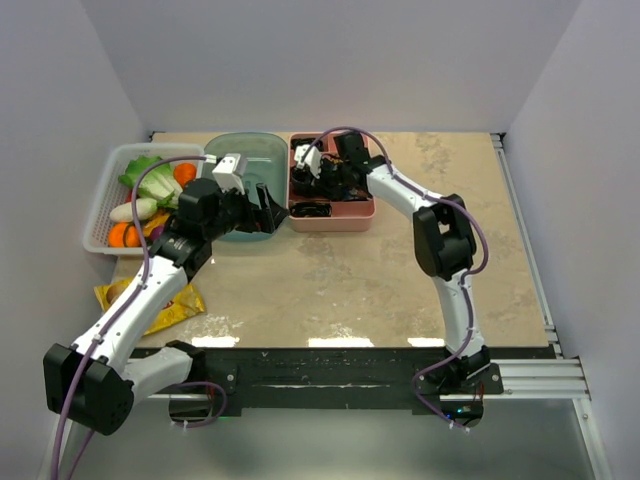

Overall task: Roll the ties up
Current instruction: Place the tie in the storage box.

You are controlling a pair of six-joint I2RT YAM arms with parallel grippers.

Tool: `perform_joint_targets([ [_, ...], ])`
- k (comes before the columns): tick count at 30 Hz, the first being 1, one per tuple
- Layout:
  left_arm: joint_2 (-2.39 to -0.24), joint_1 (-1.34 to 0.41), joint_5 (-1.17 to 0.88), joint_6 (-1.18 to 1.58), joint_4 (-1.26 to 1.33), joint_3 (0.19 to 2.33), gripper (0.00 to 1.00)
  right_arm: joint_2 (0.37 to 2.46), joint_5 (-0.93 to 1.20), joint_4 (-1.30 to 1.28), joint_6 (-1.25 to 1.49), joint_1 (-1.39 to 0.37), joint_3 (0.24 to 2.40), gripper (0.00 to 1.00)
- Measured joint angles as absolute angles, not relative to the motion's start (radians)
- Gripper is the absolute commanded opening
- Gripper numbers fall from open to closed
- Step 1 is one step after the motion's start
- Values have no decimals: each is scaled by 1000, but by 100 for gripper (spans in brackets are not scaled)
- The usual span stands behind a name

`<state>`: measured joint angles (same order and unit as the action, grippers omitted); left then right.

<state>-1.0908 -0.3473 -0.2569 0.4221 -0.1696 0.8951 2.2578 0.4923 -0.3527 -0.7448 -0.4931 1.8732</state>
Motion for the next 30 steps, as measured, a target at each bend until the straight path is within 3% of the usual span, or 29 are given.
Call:
perform_joint_targets([
  [10, -1124, -342, -264, 421, -164, 911, 100, 2289, 431, -416, -754, -517, 1937, 0],
  [21, -1152, -336, -281, 421, -141, 913, 100, 2184, 401, -328, -751, -537, 1765, 0],
  [30, -1152, -334, -282, 422, -135, 913, 100, 2168, 402, -323, -748, -537, 1742, 0],
])
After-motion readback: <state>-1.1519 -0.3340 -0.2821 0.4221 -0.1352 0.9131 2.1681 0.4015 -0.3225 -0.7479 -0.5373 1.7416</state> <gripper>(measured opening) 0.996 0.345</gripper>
